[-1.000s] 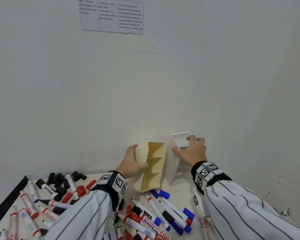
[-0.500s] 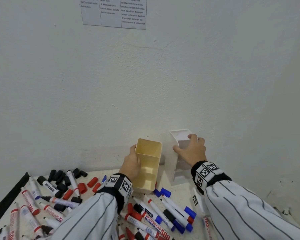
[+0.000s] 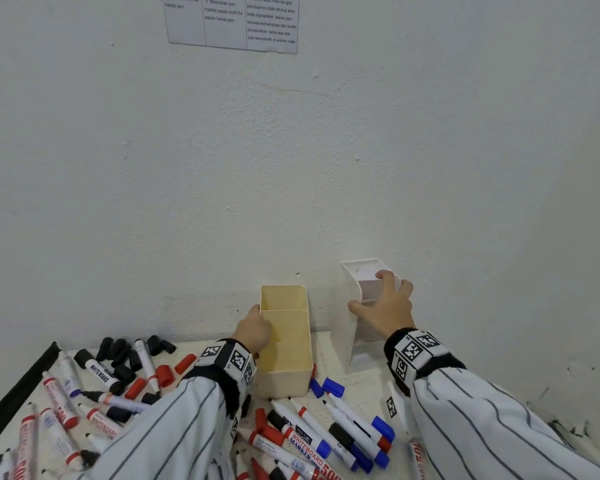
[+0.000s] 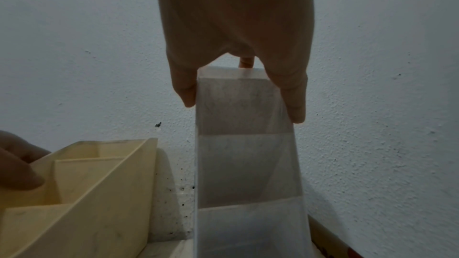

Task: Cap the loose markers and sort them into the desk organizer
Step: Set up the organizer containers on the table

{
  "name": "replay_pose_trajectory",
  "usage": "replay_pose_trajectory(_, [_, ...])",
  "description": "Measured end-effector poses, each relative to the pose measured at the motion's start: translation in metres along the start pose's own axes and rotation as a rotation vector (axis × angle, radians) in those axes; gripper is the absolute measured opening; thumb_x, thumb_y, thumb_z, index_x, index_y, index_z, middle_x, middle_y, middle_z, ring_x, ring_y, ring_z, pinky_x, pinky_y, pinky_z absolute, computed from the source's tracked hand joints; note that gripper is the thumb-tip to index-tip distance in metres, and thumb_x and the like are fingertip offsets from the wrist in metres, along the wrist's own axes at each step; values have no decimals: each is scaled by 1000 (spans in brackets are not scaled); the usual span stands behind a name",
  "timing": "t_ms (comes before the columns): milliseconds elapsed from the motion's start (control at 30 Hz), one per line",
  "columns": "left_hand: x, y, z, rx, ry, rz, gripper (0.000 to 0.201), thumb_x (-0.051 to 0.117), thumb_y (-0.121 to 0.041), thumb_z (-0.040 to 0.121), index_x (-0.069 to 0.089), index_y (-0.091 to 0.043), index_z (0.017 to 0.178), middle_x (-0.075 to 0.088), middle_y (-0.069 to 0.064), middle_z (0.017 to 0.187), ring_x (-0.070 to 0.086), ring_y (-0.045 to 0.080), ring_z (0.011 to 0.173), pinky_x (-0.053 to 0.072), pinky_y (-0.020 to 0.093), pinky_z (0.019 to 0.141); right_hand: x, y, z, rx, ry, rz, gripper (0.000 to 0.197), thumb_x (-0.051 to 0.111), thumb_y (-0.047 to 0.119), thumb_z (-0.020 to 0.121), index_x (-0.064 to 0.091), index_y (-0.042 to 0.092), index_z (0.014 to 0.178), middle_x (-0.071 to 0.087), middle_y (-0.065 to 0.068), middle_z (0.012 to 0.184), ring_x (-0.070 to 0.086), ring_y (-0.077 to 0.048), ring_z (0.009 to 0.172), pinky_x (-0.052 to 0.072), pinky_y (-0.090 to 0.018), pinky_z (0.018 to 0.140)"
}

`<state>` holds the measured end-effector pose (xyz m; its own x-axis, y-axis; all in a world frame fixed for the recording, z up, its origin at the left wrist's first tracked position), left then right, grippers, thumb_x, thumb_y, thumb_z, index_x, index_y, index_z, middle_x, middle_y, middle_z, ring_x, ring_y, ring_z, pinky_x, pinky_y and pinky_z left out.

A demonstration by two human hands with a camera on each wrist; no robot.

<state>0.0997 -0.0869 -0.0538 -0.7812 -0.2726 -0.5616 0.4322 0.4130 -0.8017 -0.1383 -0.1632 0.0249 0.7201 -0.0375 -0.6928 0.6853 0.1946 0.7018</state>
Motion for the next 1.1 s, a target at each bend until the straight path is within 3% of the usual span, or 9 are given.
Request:
replay_pose_trajectory(133, [-8, 1, -4, -41, -34, 86, 26, 37, -5, 92, 47, -8, 115, 54, 18, 120, 55, 35, 104, 52, 40, 81, -2, 0, 2, -13, -7, 27, 68, 72, 31, 73, 34, 19, 128, 21, -11, 134, 39, -35, 116, 40, -39, 91])
replay_pose_trajectory(267, [-18, -15, -9, -15, -112, 128, 28, 38, 1, 89, 50, 3, 114, 53, 23, 120, 55, 37, 108, 52, 38, 81, -5, -2, 1, -19, -43, 60, 66, 73, 32, 74, 36, 17, 126, 22, -12, 135, 39, -34, 116, 41, -40, 92])
replay_pose_trajectory(467, [1, -64, -17, 111, -113, -90, 25, 39, -2, 88, 51, -6, 110, 57, 18, 114, 59, 34, 102, 53, 39, 78, -31, -14, 2, -9, -152, 97, 67, 73, 31, 75, 36, 15, 129, 21, -13, 138, 36, -36, 118, 39, -41, 91])
replay_pose_trajectory(567, [29, -75, -22, 137, -54, -177, 30, 35, -1, 90, 51, -11, 113, 57, 13, 110, 61, 35, 99, 55, 38, 66, -40, -22, 3, 11, -184, 122, 68, 72, 30, 76, 35, 15, 131, 19, -13, 140, 34, -37, 121, 39, -43, 94])
replay_pose_trajectory(667, [50, -75, -18, 168, -45, -181, 34, 35, 0, 90, 54, -11, 116, 59, 15, 116, 60, 34, 104, 54, 40, 79, -43, -29, 3, 27, -191, 141, 68, 72, 30, 76, 35, 16, 131, 19, -12, 140, 34, -37, 122, 38, -42, 95])
replay_pose_trajectory(767, [61, -72, -12, 181, -62, -115, 35, 36, 2, 89, 56, -7, 117, 60, 15, 116, 57, 31, 108, 45, 27, 79, -40, -33, 3, 20, -184, 152, 67, 73, 30, 76, 35, 17, 130, 19, -11, 139, 34, -35, 122, 38, -40, 95])
replay_pose_trajectory(933, [64, -59, 2, 155, -89, 85, 22, 42, -8, 93, 57, -3, 108, 61, 15, 113, 59, 29, 101, 42, 25, 71, -30, -32, 4, -24, -158, 170, 71, 77, 31, 70, 37, 18, 128, 24, -7, 135, 41, -31, 119, 41, -39, 98])
replay_pose_trajectory(1100, [51, -48, 5, 104, -108, 154, 27, 39, -2, 91, 55, 1, 112, 59, 19, 117, 57, 30, 106, 38, 24, 71, -21, -26, 7, -43, -128, 230, 91, 81, 30, 67, 25, 16, 137, 26, -11, 137, 38, -29, 123, 37, -36, 102])
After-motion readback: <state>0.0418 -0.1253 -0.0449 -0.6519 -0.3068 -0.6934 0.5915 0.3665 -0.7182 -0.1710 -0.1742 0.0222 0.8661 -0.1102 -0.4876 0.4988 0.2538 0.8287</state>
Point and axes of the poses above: each hand's wrist, its own z-axis towards the middle knuckle, its own x-axis out of the palm, y = z × x, the point moved 8 cm from there along z, towards the middle knuckle
